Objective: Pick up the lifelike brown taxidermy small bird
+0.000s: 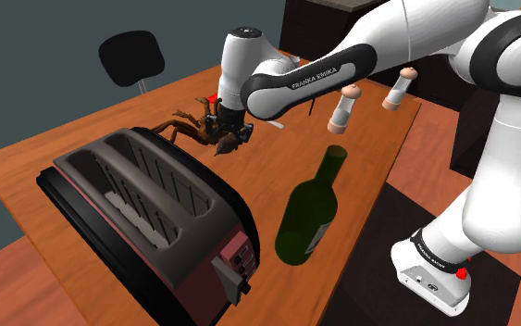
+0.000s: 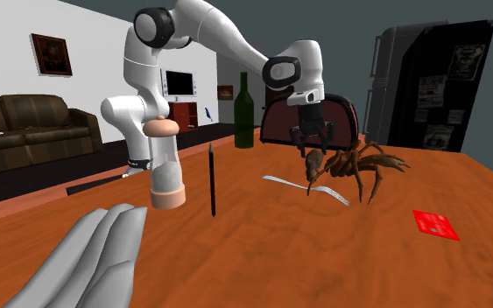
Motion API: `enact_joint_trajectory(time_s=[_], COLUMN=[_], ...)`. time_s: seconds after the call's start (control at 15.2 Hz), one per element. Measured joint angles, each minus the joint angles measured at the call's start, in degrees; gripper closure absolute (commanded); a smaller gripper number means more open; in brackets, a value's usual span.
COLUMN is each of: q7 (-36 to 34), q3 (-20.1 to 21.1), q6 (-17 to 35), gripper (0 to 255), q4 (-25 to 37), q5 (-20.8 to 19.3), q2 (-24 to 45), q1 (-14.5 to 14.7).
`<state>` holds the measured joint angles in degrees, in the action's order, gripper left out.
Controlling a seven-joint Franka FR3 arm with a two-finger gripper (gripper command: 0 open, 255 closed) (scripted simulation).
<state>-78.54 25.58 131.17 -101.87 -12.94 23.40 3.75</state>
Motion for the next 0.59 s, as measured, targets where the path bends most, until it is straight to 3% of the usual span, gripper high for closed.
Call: enact_joint_trajectory(time_s=[0.59], q7=[1.16], q3=[0.88], q6=[-5.24], gripper=[255], q4=[2.71], q5=[1.81], q2=[-2.79], q1=[-0.56])
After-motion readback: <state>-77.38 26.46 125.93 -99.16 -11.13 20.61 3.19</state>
